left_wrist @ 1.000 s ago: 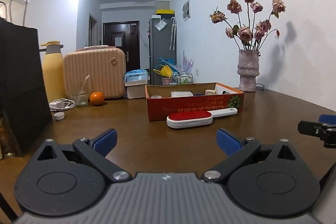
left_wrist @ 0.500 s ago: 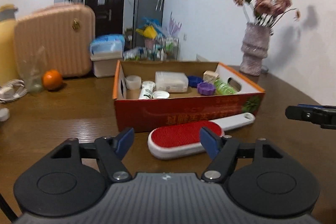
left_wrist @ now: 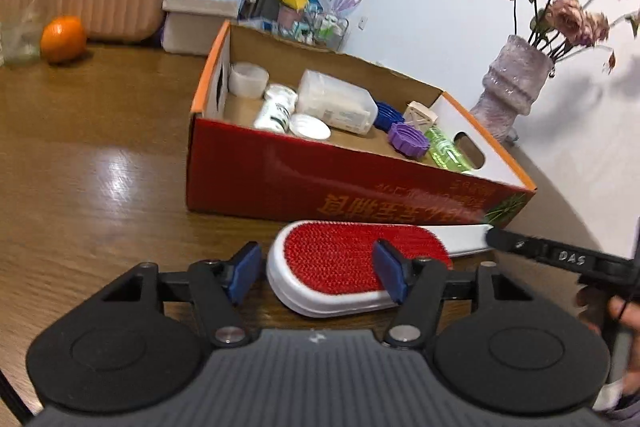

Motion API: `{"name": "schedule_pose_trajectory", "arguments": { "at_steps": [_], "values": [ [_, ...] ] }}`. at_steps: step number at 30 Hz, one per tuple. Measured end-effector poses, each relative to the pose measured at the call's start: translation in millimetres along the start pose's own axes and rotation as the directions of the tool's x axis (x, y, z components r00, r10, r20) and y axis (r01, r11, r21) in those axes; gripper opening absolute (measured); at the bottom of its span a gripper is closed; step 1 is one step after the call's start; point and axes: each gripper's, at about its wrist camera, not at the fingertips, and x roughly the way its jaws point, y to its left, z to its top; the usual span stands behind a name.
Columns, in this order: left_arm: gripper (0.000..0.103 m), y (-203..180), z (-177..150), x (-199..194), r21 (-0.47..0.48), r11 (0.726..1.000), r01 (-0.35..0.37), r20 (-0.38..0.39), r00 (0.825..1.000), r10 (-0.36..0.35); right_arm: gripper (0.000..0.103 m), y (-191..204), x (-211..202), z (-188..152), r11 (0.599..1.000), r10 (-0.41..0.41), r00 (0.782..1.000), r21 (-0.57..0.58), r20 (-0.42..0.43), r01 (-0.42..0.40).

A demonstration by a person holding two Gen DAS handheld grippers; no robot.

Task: Organize rigid objects
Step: 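Grasp the red lint brush pad with the left tool while the right tool grasps its white handle, then lift the lint brush with both tools, lower it into the box, open both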

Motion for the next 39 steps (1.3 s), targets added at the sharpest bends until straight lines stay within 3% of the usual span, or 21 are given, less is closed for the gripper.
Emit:
{"name": "schedule_pose_trajectory", "arguments": {
  "at_steps": [2,10,12,17,23,28,31,35,39],
  "values": [
    [0.060,4,1,2,-0.034,0.999,0.018,-0.014,1.000,-0.018,0.035,-4,3,1,0.999,0.043,0.999,0.028,-0.014,-0.042],
    [0.060,6,2,4,-0.029,0.999,0.023,-0.003,1.000,-0.024,0.026,-15,7,8,0.996,0.048,0.999,0.072,0.013,-0.049],
    [0.061,6,2,4,-0.024,0.999,0.023,0.005,1.000,-0.023,0.021,-13,6,6,0.999,0.003,1.000,0.039,0.002,-0.003],
    [0.059,7,2,3,-0.032,0.999,0.026,0.017,1.000,-0.026,0.019,-4,3,0,1.000,-0.024,1.000,-0.003,0.001,0.024],
    [0.059,0,-1,0,0.034,0.999,0.021,0.038,0.999,-0.022,0.012,-8,0,-3,1.000,0.008,1.000,0.004,-0.008,-0.007],
    [0.057,-13,-8,-16,0.094,0.995,-0.011,0.086,0.996,0.003,0.013,0,-6,-7,0.999,-0.025,1.000,-0.024,0.002,0.025],
    [0.057,-23,-11,-46,0.136,0.991,-0.017,0.164,0.986,-0.006,0.013,9,-28,-11,0.999,-0.030,0.999,-0.015,0.040,0.030],
    [0.056,-38,-17,-94,0.198,0.980,-0.027,0.259,0.966,-0.026,0.013,24,-73,-18,1.000,0.005,0.995,-0.012,0.103,-0.003],
    [0.056,-54,-27,-141,0.236,0.971,-0.029,0.340,0.939,-0.054,0.013,48,-122,-21,0.998,-0.004,0.982,-0.054,0.191,0.015]
  ]
}}
